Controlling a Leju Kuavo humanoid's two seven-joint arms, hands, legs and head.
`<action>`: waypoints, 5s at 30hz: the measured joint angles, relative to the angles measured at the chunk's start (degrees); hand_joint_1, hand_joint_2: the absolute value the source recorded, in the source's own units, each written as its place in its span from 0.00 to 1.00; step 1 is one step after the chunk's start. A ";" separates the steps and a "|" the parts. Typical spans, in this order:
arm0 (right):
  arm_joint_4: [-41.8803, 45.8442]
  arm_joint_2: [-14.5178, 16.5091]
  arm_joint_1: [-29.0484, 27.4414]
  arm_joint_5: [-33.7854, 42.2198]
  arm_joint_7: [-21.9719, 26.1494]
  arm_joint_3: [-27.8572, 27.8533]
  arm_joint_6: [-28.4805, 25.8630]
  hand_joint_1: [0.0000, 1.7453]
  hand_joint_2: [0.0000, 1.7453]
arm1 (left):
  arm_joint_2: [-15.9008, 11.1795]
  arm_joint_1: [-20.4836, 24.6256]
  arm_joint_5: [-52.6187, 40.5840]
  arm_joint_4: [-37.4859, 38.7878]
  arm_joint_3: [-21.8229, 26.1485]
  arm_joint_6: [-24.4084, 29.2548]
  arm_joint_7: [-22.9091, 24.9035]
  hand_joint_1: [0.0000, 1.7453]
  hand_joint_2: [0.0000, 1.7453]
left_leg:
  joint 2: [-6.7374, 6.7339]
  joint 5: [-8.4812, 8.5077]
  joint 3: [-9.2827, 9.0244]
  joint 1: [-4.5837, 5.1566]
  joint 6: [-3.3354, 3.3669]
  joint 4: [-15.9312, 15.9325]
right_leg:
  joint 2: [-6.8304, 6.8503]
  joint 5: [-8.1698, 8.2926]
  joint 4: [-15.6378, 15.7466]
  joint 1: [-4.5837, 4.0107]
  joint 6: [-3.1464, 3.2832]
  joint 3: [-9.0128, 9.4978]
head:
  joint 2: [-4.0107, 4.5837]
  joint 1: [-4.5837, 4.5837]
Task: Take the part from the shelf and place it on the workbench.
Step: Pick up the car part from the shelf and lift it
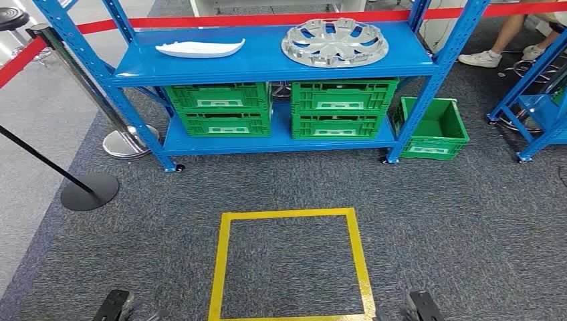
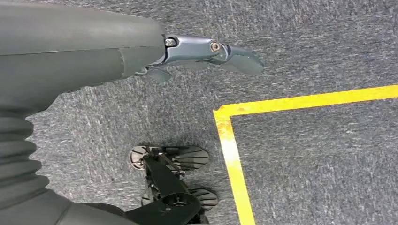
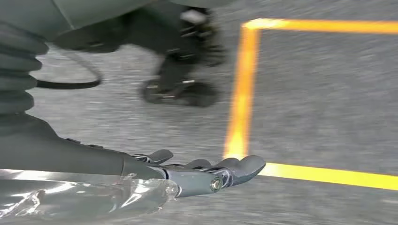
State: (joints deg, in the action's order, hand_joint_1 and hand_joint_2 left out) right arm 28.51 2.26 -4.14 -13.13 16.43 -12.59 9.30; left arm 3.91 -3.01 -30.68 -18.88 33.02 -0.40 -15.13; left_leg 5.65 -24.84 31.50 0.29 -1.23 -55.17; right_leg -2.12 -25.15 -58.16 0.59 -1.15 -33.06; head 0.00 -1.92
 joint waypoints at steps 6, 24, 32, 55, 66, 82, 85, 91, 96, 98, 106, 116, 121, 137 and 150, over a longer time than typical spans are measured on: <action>9.27 0.17 0.06 1.78 2.91 0.90 2.28 0.00 1.00 | 0.42 0.50 -2.89 0.41 2.75 0.19 -0.81 0.00 0.00 | -0.11 0.44 -0.19 0.08 1.13 0.47 | -0.04 0.44 0.87 0.33 -0.91 0.17 | -0.01 -0.13; 45.74 -2.32 2.10 6.51 11.71 9.20 6.27 0.00 0.00 | 2.22 2.32 -9.66 1.91 14.19 0.42 -1.44 0.00 0.00 | -3.29 -3.50 1.94 -2.33 -2.52 -5.31 | 0.84 -0.89 -2.29 1.64 -0.94 -1.15 | -0.02 -0.62; 61.81 -4.32 3.16 8.41 15.64 13.48 7.84 0.00 0.00 | 3.24 3.30 -11.85 2.05 20.65 0.20 -1.34 0.00 0.00 | -5.36 -0.58 5.40 -1.55 -0.92 -8.83 | 2.82 -1.52 -2.33 0.72 -0.56 -0.53 | 0.00 -0.84; 90.63 -10.97 5.79 10.87 23.50 24.31 10.62 0.00 0.00 | 5.73 5.02 -17.55 2.80 33.58 -0.04 -0.46 0.00 0.00 | -4.50 -3.87 4.17 -0.33 -0.71 -7.69 | 2.05 -0.06 -0.76 0.19 0.36 -0.52 | -0.02 -0.26; 90.76 -11.49 4.68 10.75 23.51 25.01 10.35 0.00 0.00 | 5.76 5.27 -18.11 2.90 34.38 -1.14 -0.85 0.00 0.00 | -5.13 -0.74 1.89 -1.20 -0.66 -2.74 | 2.37 -0.13 -0.61 0.72 -2.06 -0.36 | -0.02 -0.55; 88.34 -12.34 2.67 12.06 23.29 24.69 12.31 0.00 0.00 | 5.60 5.22 -18.47 2.91 35.06 -1.67 -1.31 0.00 0.00 | -4.49 -1.67 0.76 -0.03 0.69 -2.55 | 1.94 0.13 -0.98 -0.77 -0.34 -1.12 | -0.01 0.31; 88.26 -12.34 2.55 12.11 23.30 24.41 12.36 0.00 0.00 | 5.53 5.29 -18.64 2.91 35.08 -1.69 -1.52 0.00 0.00 | -4.66 -3.80 2.04 -0.07 -0.25 -5.55 | 2.12 0.18 -0.30 -0.33 0.41 -0.50 | -0.02 0.07; 87.95 -12.32 2.07 12.03 23.06 24.35 12.72 0.00 0.00 | 5.51 5.07 -18.77 2.91 35.15 -1.79 -1.89 0.00 0.00 | -4.87 -4.73 9.30 -0.46 -1.27 -16.20 | 2.26 -0.99 -0.20 0.21 0.35 0.71 | -0.01 -0.10; 87.88 -12.31 2.05 12.29 23.31 24.33 13.37 0.00 0.00 | 5.62 5.22 -19.30 3.07 35.21 -1.93 -2.05 0.00 0.00 | -5.66 0.30 3.22 -0.79 -0.57 -2.89 | 2.13 -2.59 -0.14 -0.05 -1.42 2.16 | -0.02 -0.46; 87.88 -12.30 2.06 12.47 23.31 24.31 13.46 0.00 0.50 | 5.60 5.18 -19.35 3.09 35.27 -1.96 -2.06 0.00 0.00 | -5.48 -0.16 2.70 -0.86 0.52 -2.60 | 2.17 -2.78 -0.07 0.00 -2.04 2.83 | -0.02 -0.26; 87.61 -12.18 1.39 17.10 22.17 23.58 16.19 0.00 0.00 | 5.51 5.09 -20.16 3.10 35.76 -2.05 -2.11 0.00 0.00 | -5.60 -2.97 -1.03 -0.31 2.27 -2.52 | 2.28 -6.11 -14.98 -0.29 -1.97 -8.26 | -0.02 0.45; 87.44 -10.86 1.46 18.65 19.21 22.88 16.40 0.00 0.00 | 5.41 5.35 -20.94 3.17 36.17 -2.10 -2.21 0.00 0.00 | -6.57 -6.70 -1.85 0.10 -0.05 -7.82 | 3.25 2.10 -0.05 -1.02 1.06 -2.26 | -0.02 0.53; 87.10 -10.57 1.26 18.26 19.08 22.91 16.23 0.00 0.00 | 5.32 5.04 -21.13 3.17 36.41 -2.11 -2.23 0.00 0.00 | -6.23 -9.78 6.70 -0.20 -0.95 -16.44 | 2.21 0.05 0.15 -0.82 1.00 0.09 | -0.02 0.45; 86.37 -10.55 0.96 17.94 19.39 23.08 16.05 0.00 0.00 | 5.15 5.04 -21.64 3.32 36.57 -2.11 -2.23 0.00 0.00 | -5.66 -2.86 -1.39 -0.44 2.15 -2.48 | 1.81 -5.00 -13.01 -0.44 -2.11 -6.64 | -0.02 0.73; 85.83 -10.55 0.26 17.64 19.31 23.29 16.00 0.00 0.00 | 4.90 5.14 -22.14 3.32 36.64 -2.26 -2.34 0.00 0.00 | -5.55 -10.06 6.20 -0.27 -1.03 -17.98 | 1.72 -0.61 0.13 -0.40 0.98 0.74 | -0.01 0.48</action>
State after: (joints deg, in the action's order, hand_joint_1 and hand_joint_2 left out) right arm 114.34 -8.28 -3.88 4.51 35.74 10.70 25.30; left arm 8.81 2.13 -52.82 -15.56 69.66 -2.67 -17.46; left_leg 0.11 -34.90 37.70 0.02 -2.26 -73.15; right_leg -0.40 -25.76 -58.03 0.20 -0.17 -32.32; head -0.01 -1.45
